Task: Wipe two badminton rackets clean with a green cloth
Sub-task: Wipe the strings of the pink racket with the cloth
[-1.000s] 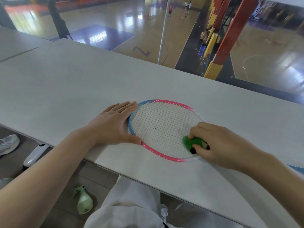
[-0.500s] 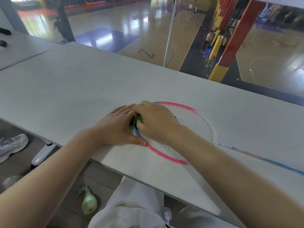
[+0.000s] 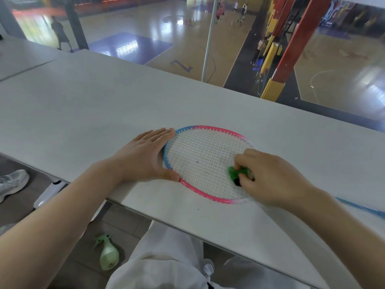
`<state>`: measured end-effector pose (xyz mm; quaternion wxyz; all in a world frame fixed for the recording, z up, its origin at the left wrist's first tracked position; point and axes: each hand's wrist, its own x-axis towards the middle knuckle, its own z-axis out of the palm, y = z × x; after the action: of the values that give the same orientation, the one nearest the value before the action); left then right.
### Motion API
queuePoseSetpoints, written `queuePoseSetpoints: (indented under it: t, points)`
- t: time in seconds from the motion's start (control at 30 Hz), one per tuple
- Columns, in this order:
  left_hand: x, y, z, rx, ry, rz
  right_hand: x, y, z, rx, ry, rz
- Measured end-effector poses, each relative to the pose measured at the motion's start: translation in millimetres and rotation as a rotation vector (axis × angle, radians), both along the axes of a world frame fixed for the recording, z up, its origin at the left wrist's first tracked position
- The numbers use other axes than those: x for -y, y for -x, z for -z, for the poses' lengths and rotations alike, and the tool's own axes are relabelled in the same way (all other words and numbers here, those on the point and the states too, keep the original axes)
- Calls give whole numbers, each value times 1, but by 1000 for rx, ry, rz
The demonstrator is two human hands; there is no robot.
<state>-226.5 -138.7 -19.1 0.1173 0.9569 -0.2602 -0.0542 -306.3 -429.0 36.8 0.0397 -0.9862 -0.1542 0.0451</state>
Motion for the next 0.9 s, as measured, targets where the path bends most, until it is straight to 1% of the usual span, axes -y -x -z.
queuePoseSetpoints:
  t: [0.1,0.17,0.27,0.43,0.57,0.67,0.77,0.9]
  points:
    - [1,0,0,4,-7,5,20,11,-8,-50,88,64]
    - [1,-1,0,6,-19,6,20,10,-10,-59,99,58]
    - [1,-1,1,12,-22,7,3,-1,-5,-4,42,-12]
    - [2,0,0,-1,-11,6,-52,-36,5,89,-40,-150]
    - [2,0,-1,28,43,13,-100,-68,12,152,-125,-204]
    - [2,1,-3,60,64,30,-120,-82,18,186,-168,-222]
    - [3,3,-6,51,59,30,-118,-83,19,180,-201,-231]
    - [2,1,-3,12,43,17,-92,-72,16,150,-178,-220]
